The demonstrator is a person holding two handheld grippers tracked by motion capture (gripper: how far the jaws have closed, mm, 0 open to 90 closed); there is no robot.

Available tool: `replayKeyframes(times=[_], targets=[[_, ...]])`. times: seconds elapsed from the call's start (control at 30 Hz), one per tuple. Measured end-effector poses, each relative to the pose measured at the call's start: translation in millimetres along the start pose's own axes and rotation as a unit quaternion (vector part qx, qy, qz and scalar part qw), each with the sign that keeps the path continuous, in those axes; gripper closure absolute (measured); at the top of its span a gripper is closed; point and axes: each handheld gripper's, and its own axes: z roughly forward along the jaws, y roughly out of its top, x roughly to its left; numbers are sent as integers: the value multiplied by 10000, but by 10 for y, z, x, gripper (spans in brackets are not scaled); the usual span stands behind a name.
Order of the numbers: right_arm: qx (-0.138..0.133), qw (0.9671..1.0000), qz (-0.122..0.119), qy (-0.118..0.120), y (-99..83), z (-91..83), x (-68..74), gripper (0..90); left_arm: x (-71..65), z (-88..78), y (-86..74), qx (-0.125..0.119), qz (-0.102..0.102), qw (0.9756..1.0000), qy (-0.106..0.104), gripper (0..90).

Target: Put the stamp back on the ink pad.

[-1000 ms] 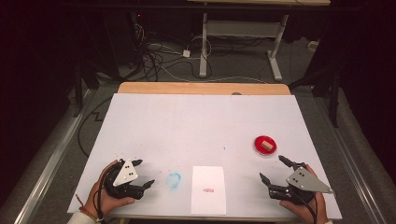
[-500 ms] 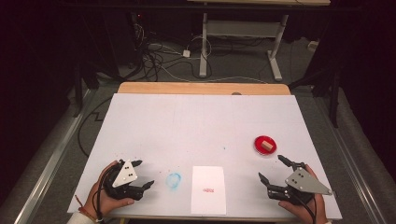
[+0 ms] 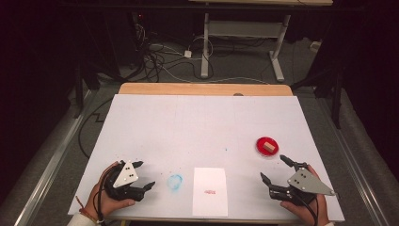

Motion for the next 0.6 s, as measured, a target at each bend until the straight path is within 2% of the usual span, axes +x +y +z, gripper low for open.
replayKeyframes(times=[0.6], targets=[[-54, 9999, 16, 93, -2, -14, -7, 175, -22, 2, 14, 40, -30, 10000, 49, 203]])
